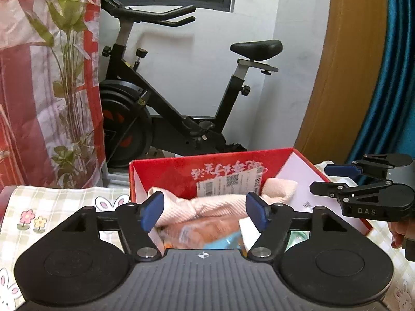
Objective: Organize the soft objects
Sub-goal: 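Open both grippers to drop the pink towel into the box, then lower both grippers to the black glove and close on it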
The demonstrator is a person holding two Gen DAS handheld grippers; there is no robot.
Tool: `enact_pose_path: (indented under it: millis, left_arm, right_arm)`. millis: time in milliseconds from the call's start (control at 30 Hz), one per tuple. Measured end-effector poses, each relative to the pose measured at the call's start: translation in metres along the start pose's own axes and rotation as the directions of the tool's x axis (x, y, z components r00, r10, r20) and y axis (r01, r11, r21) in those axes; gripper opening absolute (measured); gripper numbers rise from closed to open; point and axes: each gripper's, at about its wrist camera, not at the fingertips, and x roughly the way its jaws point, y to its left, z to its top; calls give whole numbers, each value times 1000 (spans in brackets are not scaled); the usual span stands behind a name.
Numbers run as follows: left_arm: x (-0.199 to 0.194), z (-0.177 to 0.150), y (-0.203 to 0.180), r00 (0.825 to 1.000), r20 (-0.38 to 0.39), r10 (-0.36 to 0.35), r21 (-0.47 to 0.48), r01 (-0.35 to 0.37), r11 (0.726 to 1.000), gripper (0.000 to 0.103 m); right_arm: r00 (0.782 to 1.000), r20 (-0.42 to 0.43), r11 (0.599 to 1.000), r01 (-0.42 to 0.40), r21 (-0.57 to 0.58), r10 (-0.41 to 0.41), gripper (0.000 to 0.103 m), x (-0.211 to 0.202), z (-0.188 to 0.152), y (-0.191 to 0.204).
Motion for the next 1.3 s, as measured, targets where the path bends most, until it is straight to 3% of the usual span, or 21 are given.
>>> enact_pose_path:
  millis: [300,733,1067,1300]
  left_arm:
    - [-55,-26,-21,1000,2,15,18,-16,1000,72]
    - [-111,-86,-38,1000,-18,18,-52,-19,998,72]
    - [-130,-161,-60,993,-109,-42,-98,31,995,71]
    - [-121,-195,-57,975,-192,-116,-160,86,983,66]
  right_arm:
    - [999,44,999,-32,33,31,42,-53,-17,22]
    - [995,56,993,-89,80,84,42,-113,-70,46]
    - [995,-2,981,-98,169,99,42,-135,-140,71]
    - [989,-61,969,-117,218,133,42,-133,-177,83]
